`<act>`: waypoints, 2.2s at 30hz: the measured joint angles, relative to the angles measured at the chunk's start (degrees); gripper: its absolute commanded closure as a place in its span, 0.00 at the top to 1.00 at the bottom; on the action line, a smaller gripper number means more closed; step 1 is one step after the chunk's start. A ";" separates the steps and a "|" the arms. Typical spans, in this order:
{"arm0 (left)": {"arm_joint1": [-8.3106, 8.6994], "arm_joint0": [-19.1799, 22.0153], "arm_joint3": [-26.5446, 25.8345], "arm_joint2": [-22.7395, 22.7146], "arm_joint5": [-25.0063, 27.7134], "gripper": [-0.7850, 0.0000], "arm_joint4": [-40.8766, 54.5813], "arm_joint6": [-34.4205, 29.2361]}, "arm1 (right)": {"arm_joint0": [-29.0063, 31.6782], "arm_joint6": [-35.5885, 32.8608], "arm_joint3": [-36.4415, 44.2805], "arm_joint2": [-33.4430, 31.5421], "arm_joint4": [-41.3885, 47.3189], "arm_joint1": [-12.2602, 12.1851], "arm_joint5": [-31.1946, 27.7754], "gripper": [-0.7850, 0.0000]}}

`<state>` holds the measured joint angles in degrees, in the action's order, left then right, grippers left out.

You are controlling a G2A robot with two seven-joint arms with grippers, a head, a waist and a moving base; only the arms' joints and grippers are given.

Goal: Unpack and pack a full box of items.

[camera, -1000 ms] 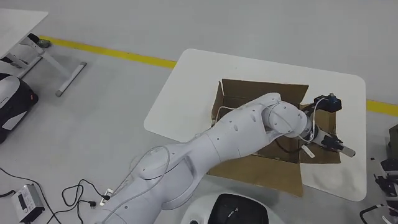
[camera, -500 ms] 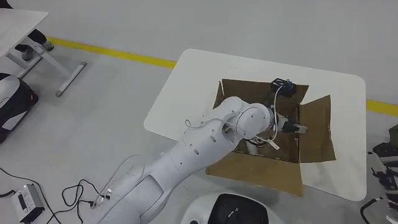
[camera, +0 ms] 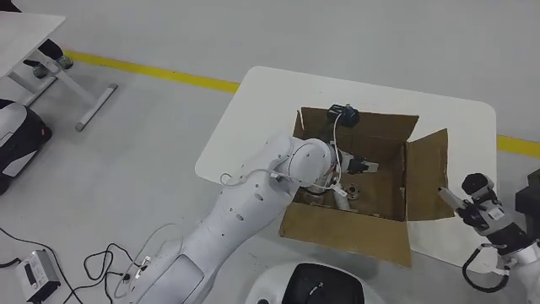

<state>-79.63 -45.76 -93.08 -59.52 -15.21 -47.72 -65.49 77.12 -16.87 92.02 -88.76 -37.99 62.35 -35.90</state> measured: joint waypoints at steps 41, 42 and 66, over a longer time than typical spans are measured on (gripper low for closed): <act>-4.13 12.51 27.18 14.27 -8.38 1.00 -13.84 -8.83 | 2.78 5.79 -5.60 0.27 3.87 -0.21 -4.21 0.72; -4.12 12.48 27.11 14.26 -8.39 1.00 -13.86 -8.82 | 2.89 6.34 -5.50 0.14 3.64 -0.22 -4.59 0.79; -6.57 15.79 41.75 13.55 -5.44 1.00 -6.73 -5.75 | 5.61 12.46 -3.65 -0.77 -1.88 -0.30 -5.94 0.83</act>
<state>-86.19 -29.97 -51.33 -45.98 -20.65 -54.45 -71.24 82.73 -4.41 88.37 -89.53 -39.87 62.05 -41.85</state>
